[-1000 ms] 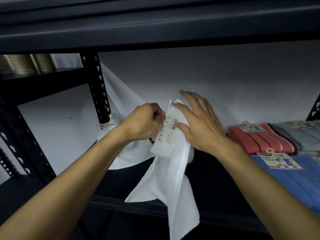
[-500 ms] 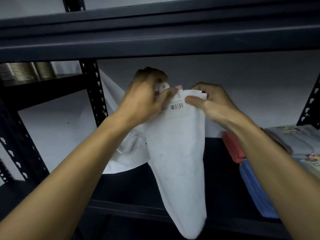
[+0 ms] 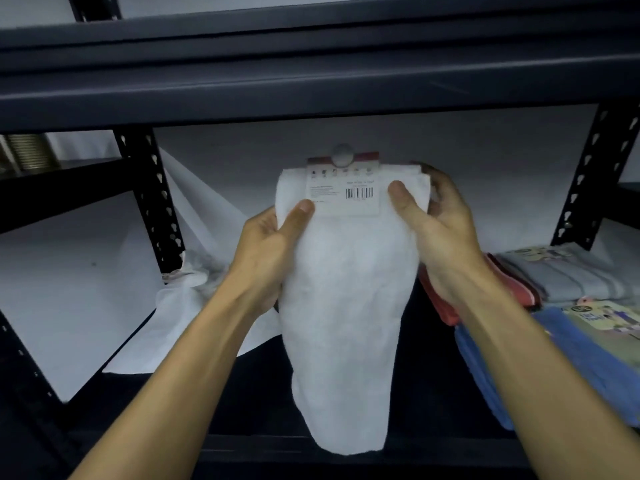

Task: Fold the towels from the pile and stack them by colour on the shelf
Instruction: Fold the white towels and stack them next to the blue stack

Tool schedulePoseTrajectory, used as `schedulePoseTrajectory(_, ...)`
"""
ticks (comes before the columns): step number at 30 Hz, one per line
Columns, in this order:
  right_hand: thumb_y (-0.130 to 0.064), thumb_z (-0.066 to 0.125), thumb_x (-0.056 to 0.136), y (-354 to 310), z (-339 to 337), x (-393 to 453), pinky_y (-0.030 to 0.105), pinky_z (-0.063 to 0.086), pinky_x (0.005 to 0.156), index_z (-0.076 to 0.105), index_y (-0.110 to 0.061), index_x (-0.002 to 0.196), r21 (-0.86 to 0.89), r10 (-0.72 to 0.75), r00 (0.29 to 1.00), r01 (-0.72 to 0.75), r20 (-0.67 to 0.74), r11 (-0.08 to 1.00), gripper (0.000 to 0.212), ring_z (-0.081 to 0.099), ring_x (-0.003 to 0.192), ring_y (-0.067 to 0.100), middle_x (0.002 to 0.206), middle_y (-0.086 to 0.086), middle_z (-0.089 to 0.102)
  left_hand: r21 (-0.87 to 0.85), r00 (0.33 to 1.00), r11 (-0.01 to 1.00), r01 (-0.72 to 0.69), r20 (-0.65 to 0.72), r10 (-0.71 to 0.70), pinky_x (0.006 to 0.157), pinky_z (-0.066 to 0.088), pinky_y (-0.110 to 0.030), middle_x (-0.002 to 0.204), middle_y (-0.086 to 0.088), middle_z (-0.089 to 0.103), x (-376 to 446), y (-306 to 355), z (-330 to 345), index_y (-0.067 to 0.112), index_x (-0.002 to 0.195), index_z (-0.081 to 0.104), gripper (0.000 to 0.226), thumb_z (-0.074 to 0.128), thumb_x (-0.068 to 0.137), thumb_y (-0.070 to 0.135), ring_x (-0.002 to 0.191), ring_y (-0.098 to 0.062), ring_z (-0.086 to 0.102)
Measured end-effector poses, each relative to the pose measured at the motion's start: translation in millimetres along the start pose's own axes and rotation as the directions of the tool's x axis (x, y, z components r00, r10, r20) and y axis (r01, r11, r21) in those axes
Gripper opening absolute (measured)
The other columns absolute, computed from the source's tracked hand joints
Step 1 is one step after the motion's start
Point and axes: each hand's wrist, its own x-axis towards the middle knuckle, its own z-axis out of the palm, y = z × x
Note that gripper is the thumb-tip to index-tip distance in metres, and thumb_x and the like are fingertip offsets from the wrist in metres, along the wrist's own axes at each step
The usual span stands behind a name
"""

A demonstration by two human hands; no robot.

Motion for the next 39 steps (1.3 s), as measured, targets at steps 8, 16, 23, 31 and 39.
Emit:
schedulePoseTrajectory(8, -0.01, 0.072, 0.084, 40.4, -1.6, 4.7, 0.034, 0.06, 0.07, 0.07, -0.003, 0.101, 0.057, 0.529, 0.846, -0.532, 0.06, 0.845, 0.019, 0.073, 0.085, 0.026, 0.094, 0.012, 0.075, -0.021, 0.887, 0.89, 0.455, -0.081, -0.455, 0.058, 0.059, -0.036, 0.092, -0.017, 0.072, 47.4, -34.8, 8.1, -0.005, 0.107, 0.064, 0.026, 0.065, 0.095, 0.018, 0.075, -0.029, 0.071)
schedulePoseTrajectory(16, -0.008, 0.071, 0.08, 147.3, -41.7, -9.8, 0.028, 0.053, 0.063, 0.064, 0.002, 0.112, -0.386, 0.789, 0.608, -0.75, -0.084, 0.537, 0.034, 0.067, 0.081, 0.022, 0.096, 0.012, 0.07, 0.286, 0.731, 0.69, 0.665, -0.061, -0.68, 0.059, 0.054, -0.031, 0.088, -0.011, 0.062, 47.9, -127.6, -7.0, 0.003, 0.092, 0.062, 0.014, 0.056, 0.085, -0.008, 0.074, -0.021, 0.059)
schedulePoseTrajectory(23, 0.0, 0.067, 0.083, 153.1, -45.0, -11.7, 0.036, 0.054, 0.082, 0.058, -0.009, 0.114, -0.435, 0.649, 0.747, -0.637, -0.143, 0.636, 0.033, 0.062, 0.092, 0.023, 0.099, 0.003, 0.062, 0.325, 0.846, 0.784, 0.529, -0.122, -0.52, 0.065, 0.05, -0.023, 0.106, -0.002, 0.06, 56.9, -157.8, -7.8, 0.003, 0.135, 0.047, 0.051, 0.066, 0.088, 0.003, 0.089, -0.017, 0.06)
schedulePoseTrajectory(31, -0.014, 0.065, 0.089, 145.6, -54.7, -56.5, 0.038, 0.044, 0.1, 0.054, -0.014, 0.132, -0.809, 0.255, 0.965, -0.106, 0.056, 0.578, 0.044, 0.051, 0.118, 0.024, 0.126, 0.006, 0.052, 0.661, 0.98, 0.727, 0.183, -0.063, -0.189, 0.088, 0.041, -0.022, 0.118, 0.005, 0.056, 15.4, -157.4, -19.2, 0.014, 0.141, 0.042, 0.053, 0.062, 0.095, 0.028, 0.106, -0.013, 0.056)
schedulePoseTrajectory(39, -0.071, 0.056, 0.078, 96.5, -78.9, -161.5, 0.016, 0.044, 0.065, 0.067, -0.032, 0.106, -0.74, 0.113, 0.791, 0.498, 0.601, 0.451, 0.049, 0.05, 0.09, -0.003, 0.099, -0.022, 0.054, 0.808, 0.92, 0.462, -0.366, 0.388, 0.049, 0.075, 0.047, -0.016, 0.101, 0.023, 0.056, -104.1, -111.9, -54.6, 0.034, 0.107, 0.061, 0.037, 0.066, 0.081, 0.06, 0.093, 0.002, 0.056)
